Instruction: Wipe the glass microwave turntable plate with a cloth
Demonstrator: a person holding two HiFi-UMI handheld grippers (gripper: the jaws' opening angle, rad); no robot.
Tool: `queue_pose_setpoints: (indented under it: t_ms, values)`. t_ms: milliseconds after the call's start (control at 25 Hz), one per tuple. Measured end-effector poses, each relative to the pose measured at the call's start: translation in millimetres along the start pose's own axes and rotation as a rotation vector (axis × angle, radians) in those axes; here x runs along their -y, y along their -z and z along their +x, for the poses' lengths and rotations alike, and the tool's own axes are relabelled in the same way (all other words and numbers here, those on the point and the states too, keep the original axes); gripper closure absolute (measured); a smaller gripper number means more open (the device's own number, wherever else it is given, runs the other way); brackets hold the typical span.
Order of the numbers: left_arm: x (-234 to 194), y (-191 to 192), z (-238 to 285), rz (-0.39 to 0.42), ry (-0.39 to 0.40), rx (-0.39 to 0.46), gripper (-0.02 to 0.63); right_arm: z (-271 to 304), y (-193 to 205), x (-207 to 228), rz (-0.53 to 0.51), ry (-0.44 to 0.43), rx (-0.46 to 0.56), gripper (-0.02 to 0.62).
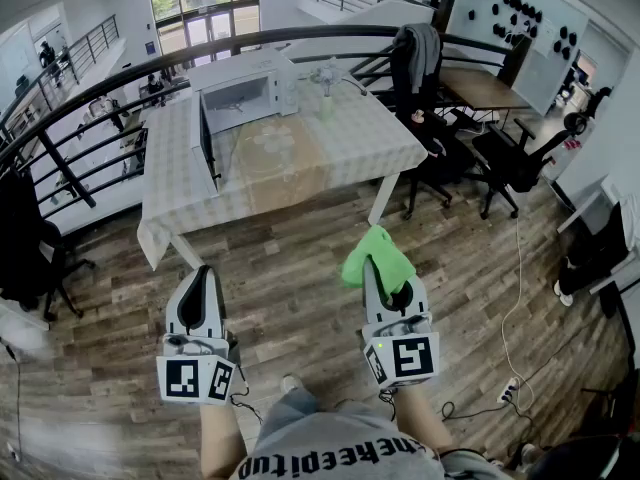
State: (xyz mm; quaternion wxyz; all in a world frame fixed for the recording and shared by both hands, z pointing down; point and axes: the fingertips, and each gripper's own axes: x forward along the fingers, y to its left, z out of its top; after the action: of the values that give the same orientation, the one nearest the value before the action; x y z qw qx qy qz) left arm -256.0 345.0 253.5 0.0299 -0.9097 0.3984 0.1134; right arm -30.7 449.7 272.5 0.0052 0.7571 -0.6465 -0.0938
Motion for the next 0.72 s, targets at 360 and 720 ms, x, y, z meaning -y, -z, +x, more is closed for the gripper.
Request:
queue_pose_setpoints:
  t_ms: [360,720]
  values:
    - [-9,-5,2,-0.008,-0.008,0.009,0.595,12,-4,-11,0.028,-0.029,0.017,0.546]
    - [-23,0,13,-0.003,-0.010,0.008,0.594,32,4,-19,0.037,-0.042,0.014,0.546]
